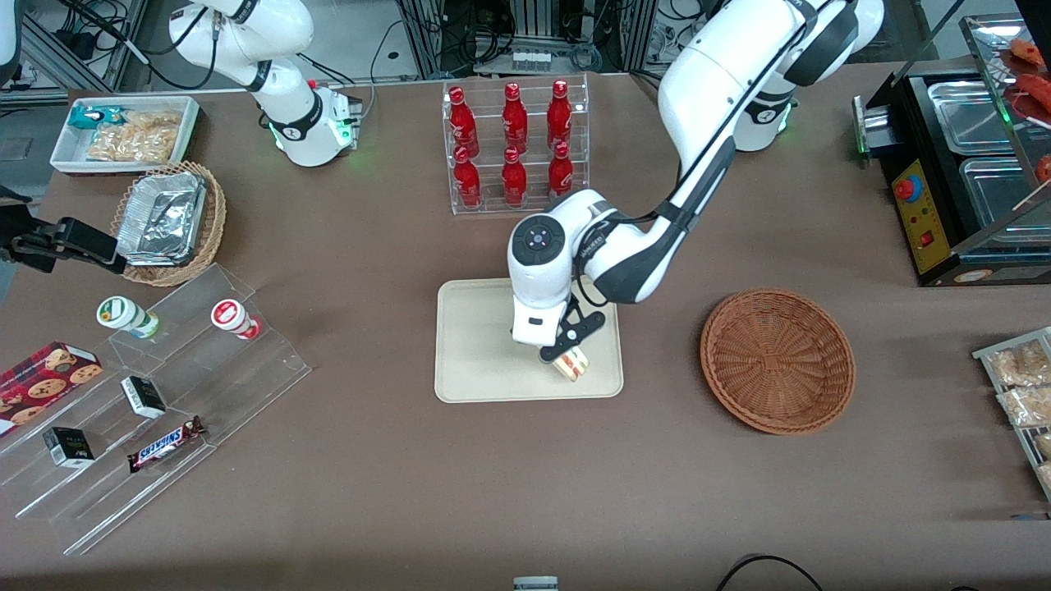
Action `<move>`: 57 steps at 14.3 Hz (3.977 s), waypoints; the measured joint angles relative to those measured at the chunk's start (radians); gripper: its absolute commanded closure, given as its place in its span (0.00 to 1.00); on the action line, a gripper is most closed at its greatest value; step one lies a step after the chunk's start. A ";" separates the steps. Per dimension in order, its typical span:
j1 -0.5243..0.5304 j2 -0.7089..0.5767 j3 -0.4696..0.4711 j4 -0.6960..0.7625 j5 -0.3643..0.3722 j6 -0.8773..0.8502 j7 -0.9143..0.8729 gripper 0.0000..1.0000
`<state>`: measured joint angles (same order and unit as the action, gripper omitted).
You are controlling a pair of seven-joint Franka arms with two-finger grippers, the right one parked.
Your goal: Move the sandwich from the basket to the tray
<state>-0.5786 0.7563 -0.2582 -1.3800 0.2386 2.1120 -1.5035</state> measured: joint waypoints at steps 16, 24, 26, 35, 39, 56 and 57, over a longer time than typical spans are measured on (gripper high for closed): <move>-0.030 0.048 0.006 0.024 0.001 -0.008 0.407 0.84; -0.025 0.052 0.009 0.022 -0.173 -0.025 0.696 0.84; -0.025 0.053 0.009 0.021 -0.173 -0.026 0.704 0.83; -0.025 0.083 0.010 0.018 -0.174 -0.026 0.713 0.01; -0.024 0.082 0.010 0.027 -0.177 -0.026 0.677 0.00; 0.270 -0.365 0.078 0.057 -0.178 -0.633 0.910 0.00; 0.310 -0.394 0.078 0.052 -0.178 -0.666 0.961 0.00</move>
<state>-0.2681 0.3627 -0.1804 -1.3281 0.0605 1.4462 -0.5423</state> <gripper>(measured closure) 0.000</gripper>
